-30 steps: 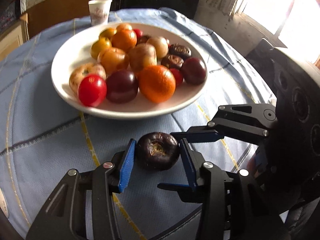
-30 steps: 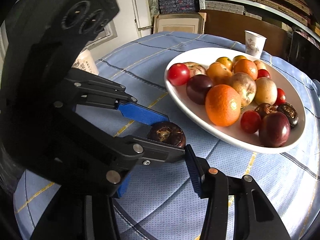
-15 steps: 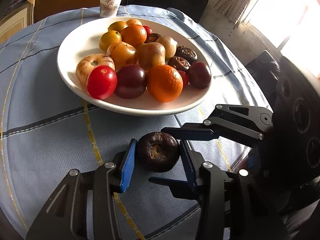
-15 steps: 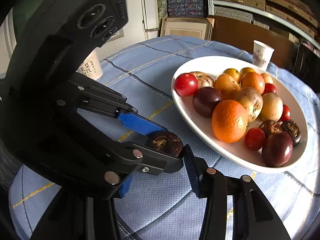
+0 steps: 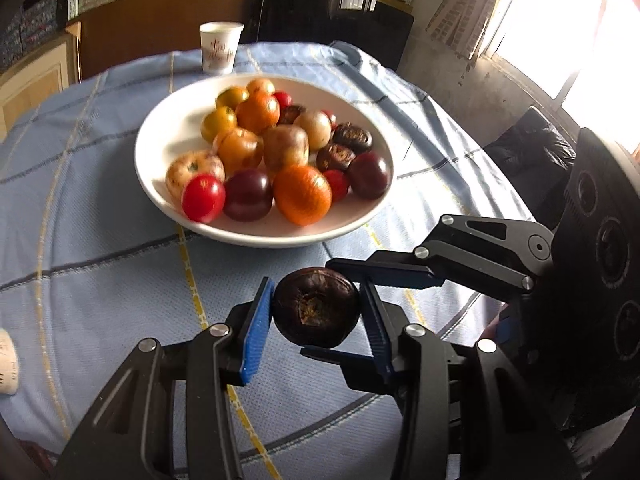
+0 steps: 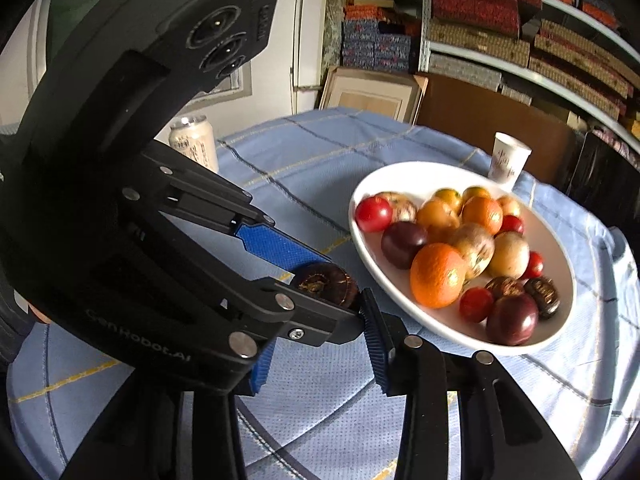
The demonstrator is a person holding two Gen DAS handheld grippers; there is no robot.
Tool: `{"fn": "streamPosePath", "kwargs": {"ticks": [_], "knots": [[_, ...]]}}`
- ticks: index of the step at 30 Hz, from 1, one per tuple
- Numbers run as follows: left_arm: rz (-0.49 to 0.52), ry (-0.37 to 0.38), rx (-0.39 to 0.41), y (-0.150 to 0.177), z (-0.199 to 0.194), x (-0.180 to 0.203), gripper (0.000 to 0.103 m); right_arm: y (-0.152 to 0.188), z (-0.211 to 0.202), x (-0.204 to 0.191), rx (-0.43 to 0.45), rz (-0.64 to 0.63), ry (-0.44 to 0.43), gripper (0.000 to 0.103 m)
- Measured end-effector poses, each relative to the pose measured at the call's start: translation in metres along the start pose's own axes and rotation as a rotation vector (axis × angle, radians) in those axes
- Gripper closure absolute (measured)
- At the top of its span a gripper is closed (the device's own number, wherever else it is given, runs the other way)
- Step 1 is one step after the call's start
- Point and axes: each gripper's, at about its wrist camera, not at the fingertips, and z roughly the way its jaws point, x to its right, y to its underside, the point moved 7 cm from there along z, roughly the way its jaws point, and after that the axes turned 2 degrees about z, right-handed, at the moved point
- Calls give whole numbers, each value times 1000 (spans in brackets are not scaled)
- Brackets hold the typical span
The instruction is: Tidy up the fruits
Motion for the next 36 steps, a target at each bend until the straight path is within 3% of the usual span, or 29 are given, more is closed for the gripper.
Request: {"fn": "streamPosePath", "kwargs": {"ticks": [8,14,20,21,22,23,27,29,32,36], "knots": [[69,-44,108,-53,-26,9,60,-45,-20,34,97,-36,76,63],[69,-58,82,-107,11,-11,60,-62,15,94,68,50,63,62],[37,-64,51,-139,51,-36,59,-67,51,135,26,146,36,61],[27,-77,51,-141,54,-40,52,-68,51,140,32,171,27,57],[5,-116,47,-142,57,-46,44,-68,48,142,44,192,31,41],[-19,-146,56,-143,55,-51,29,-68,45,144,57,209,39,29],[-50,-257,154,-140,24,-53,10,-64,14,141,95,270,53,22],[-49,-343,218,-133,-1,-46,9,-60,-4,136,115,293,71,12],[-49,-393,268,-117,-33,-31,5,-51,-39,119,147,311,99,4],[-70,-433,331,-84,-74,-9,5,-30,-82,92,147,333,187,4]]}}
